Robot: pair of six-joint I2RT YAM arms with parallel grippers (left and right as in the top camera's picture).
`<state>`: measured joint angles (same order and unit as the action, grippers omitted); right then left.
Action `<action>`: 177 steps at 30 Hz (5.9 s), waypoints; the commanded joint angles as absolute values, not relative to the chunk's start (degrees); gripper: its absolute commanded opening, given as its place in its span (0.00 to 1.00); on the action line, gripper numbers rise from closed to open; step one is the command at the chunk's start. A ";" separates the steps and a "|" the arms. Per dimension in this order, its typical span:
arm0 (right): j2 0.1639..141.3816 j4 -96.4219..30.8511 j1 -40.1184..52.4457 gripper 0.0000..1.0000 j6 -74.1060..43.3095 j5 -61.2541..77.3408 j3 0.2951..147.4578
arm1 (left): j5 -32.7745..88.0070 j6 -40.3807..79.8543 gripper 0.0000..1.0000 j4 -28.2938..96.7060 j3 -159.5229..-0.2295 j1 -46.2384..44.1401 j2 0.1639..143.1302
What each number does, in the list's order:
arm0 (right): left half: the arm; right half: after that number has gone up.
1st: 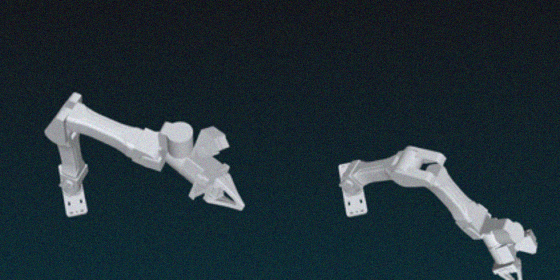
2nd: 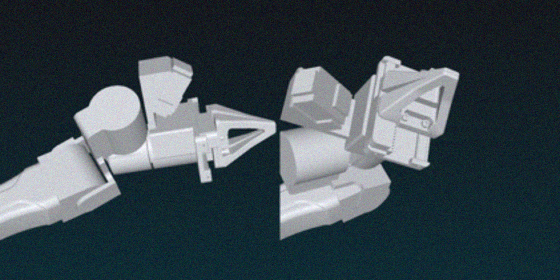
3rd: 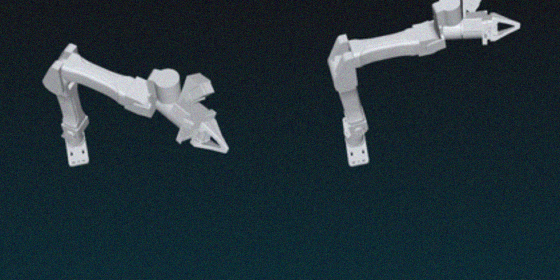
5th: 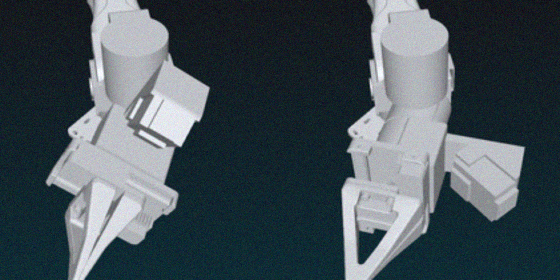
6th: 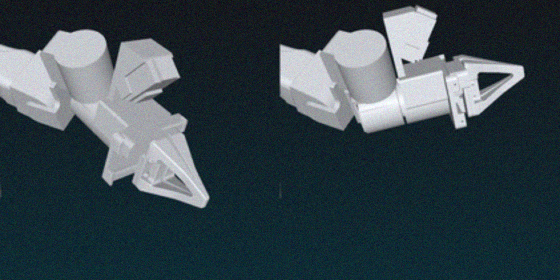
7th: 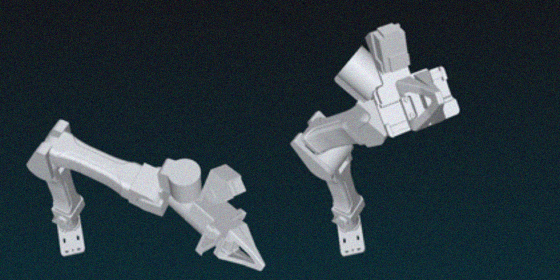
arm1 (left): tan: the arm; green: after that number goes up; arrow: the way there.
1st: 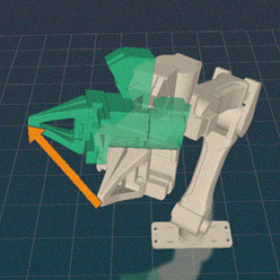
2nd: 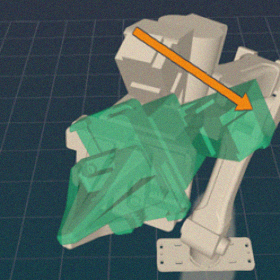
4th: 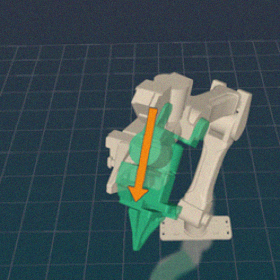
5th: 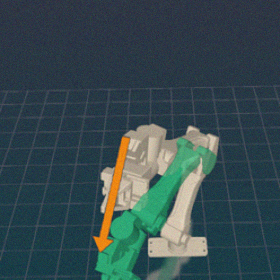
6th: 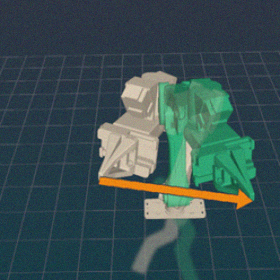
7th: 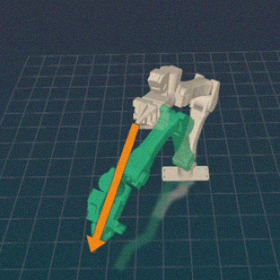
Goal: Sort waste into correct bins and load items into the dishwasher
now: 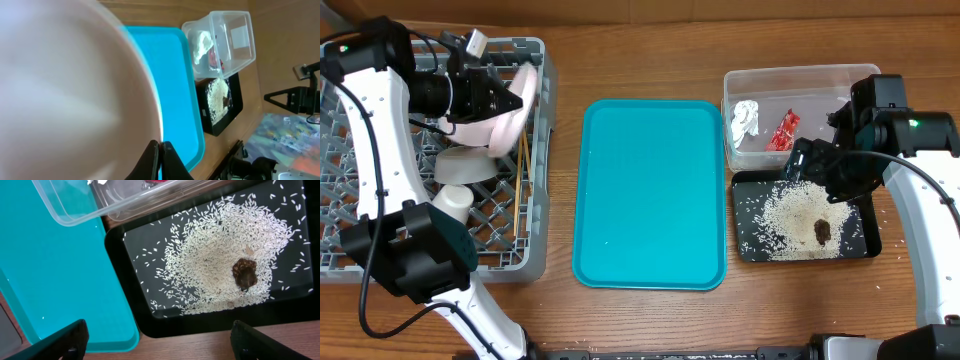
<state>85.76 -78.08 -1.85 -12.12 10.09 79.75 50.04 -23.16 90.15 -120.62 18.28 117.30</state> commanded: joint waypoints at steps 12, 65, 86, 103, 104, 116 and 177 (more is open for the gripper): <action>85.08 -77.95 -1.89 0.92 -11.92 9.89 81.17 | 56.10 -24.51 0.04 89.93 -119.92 17.93 115.85; 85.08 -57.52 2.42 1.00 -3.79 11.99 81.17 | -0.43 7.60 1.00 92.51 -119.94 3.88 106.43; 72.25 -60.34 -0.03 1.00 -8.14 8.49 70.46 | -3.36 10.74 1.00 77.97 -83.48 -0.89 68.40; 42.94 -64.01 -0.03 1.00 -8.12 3.68 59.20 | -3.55 10.94 1.00 69.17 -63.24 -0.89 33.93; 43.11 -63.99 -0.03 1.00 -8.12 3.68 59.20 | -3.55 10.94 1.00 69.89 -63.20 -0.89 34.00; 43.68 -63.99 -0.03 1.00 -8.12 3.68 59.20 | -3.55 10.94 1.00 72.88 -63.09 -0.89 34.02; 0.30 -4.38 -0.12 1.00 -7.27 4.99 0.49 | -3.55 10.94 1.00 72.88 -63.09 -0.89 34.02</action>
<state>0.80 -4.56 0.03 -7.46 5.52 1.04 -2.87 10.79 72.86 -63.02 -0.40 34.35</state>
